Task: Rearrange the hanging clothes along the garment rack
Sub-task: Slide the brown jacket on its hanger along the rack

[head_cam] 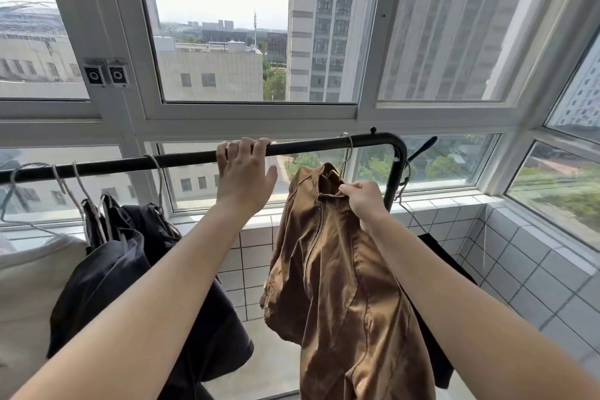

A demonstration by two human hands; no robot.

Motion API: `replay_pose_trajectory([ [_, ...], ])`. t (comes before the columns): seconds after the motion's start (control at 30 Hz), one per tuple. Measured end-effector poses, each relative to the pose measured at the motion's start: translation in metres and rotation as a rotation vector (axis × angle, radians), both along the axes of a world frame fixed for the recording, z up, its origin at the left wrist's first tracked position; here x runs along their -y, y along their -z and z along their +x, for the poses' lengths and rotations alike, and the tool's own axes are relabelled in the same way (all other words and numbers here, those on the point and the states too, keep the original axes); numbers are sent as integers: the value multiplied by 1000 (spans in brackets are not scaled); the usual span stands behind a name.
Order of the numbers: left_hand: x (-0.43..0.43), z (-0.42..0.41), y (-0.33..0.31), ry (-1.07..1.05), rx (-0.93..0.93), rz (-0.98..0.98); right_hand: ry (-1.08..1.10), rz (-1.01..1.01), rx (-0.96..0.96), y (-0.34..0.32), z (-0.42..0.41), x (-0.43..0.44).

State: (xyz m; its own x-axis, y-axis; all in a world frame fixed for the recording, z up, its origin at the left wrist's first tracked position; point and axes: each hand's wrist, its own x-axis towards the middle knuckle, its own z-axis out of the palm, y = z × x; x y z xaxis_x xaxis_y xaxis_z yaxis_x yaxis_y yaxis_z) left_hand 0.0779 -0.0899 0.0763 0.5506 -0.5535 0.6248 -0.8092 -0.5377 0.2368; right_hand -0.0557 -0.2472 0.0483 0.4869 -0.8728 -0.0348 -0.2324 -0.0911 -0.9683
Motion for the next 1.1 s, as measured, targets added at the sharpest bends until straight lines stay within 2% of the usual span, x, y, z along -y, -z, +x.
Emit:
replay_pose_trajectory([
  [0.37,4,-20,6,149,64,32,-23,-195,-27,2,-25,-2],
  [0.67,23,-66,16,378,59,-17,93,-458,-97,1,-65,0],
  [0.93,50,-106,8,439,67,-6,129,-504,-143,12,-101,37],
  [1.1,83,-136,14,493,-8,59,120,-512,-239,28,-118,67],
])
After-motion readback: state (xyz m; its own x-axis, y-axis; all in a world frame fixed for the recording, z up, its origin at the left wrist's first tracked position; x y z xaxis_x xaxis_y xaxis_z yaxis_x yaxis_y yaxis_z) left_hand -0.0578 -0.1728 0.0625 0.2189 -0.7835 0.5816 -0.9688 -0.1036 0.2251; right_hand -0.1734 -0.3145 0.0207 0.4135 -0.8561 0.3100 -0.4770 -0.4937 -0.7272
